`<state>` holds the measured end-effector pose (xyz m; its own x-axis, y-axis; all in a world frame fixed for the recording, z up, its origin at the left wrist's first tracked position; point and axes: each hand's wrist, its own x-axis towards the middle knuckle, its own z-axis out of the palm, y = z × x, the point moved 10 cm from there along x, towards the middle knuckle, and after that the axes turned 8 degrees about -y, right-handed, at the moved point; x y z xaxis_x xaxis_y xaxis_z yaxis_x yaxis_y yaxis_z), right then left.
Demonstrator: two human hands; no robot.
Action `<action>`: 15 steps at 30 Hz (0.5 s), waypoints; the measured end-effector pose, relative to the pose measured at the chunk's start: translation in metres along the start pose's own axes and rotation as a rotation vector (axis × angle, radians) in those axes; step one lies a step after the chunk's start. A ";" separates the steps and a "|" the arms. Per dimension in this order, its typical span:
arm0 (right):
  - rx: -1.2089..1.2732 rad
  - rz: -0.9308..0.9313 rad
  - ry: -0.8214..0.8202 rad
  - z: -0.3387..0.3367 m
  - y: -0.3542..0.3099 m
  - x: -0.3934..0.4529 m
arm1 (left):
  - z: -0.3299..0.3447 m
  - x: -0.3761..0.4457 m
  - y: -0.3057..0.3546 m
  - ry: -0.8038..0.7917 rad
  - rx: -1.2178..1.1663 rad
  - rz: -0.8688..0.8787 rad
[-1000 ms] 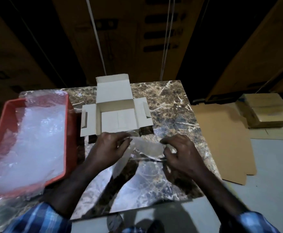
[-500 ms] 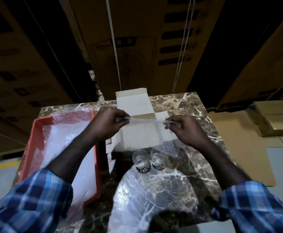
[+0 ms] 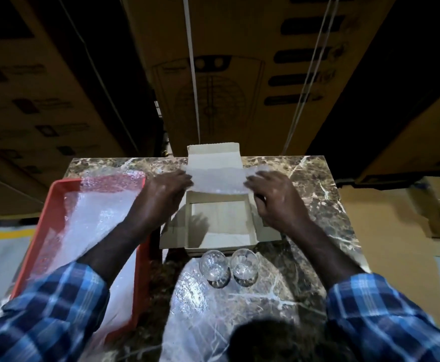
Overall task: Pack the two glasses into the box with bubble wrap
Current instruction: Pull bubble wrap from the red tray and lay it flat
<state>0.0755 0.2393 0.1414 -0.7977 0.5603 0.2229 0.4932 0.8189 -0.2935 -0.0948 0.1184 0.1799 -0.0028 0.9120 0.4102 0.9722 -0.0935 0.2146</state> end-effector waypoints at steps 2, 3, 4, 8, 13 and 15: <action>-0.047 -0.055 -0.124 0.034 0.003 -0.016 | 0.022 -0.013 0.012 -0.083 0.095 0.093; -0.075 -0.095 -0.177 0.050 0.003 -0.023 | 0.036 -0.020 0.015 -0.145 0.114 0.126; -0.113 -0.141 -0.234 0.066 0.002 -0.028 | 0.053 -0.026 0.013 -0.219 0.115 0.147; -0.272 -0.208 -0.483 0.110 0.002 -0.035 | 0.118 -0.051 0.005 -0.535 0.142 0.159; -0.399 -0.233 -0.622 0.138 0.006 -0.033 | 0.158 -0.065 -0.005 -0.807 0.387 0.156; -0.438 -0.242 -0.661 0.147 0.007 -0.031 | 0.167 -0.067 -0.008 -0.863 0.441 0.154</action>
<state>0.0529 0.2098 -0.0041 -0.8713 0.2855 -0.3991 0.2630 0.9583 0.1114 -0.0632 0.1245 0.0031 0.1327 0.8976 -0.4204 0.9485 -0.2381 -0.2090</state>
